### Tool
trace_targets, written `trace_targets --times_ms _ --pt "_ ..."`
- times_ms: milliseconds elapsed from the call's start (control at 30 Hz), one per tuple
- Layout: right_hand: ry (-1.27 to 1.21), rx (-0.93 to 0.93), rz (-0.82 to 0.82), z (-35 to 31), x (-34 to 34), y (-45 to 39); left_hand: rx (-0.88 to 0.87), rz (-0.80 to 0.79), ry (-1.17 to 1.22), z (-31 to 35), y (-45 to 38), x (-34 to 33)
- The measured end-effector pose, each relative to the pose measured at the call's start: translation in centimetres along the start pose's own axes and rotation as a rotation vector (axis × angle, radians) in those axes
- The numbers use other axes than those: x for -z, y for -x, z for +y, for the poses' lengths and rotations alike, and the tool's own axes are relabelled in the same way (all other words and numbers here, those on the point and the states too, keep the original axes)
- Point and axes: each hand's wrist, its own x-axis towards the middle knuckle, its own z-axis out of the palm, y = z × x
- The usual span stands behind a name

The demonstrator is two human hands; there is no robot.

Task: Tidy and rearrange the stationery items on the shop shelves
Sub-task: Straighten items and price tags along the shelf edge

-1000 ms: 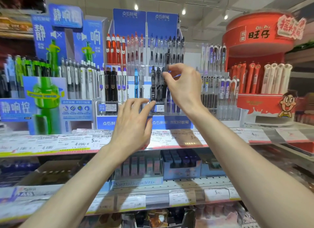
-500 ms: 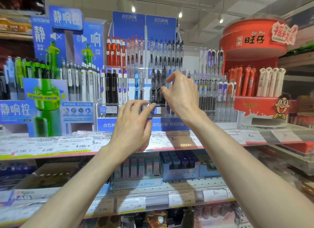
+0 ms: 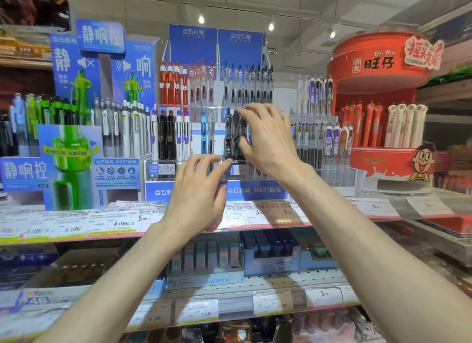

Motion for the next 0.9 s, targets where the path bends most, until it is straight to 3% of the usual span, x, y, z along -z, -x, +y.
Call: trace_targets --times_ms 467,700,900 --pt "-0.048 0.036 -0.051 0.3 0.5 2.4 -0.006 -0.024 0.102 0.4 1.1 0.5" --pt "-0.373 -0.089 0.016 0.3 1.1 10.8 0.088 0.057 0.230 1.5 6.3 1.1" --pt "-0.451 -0.140 0.039 0.4 -0.3 21.1 0.132 0.076 0.180 3.3 13.7 1.0"
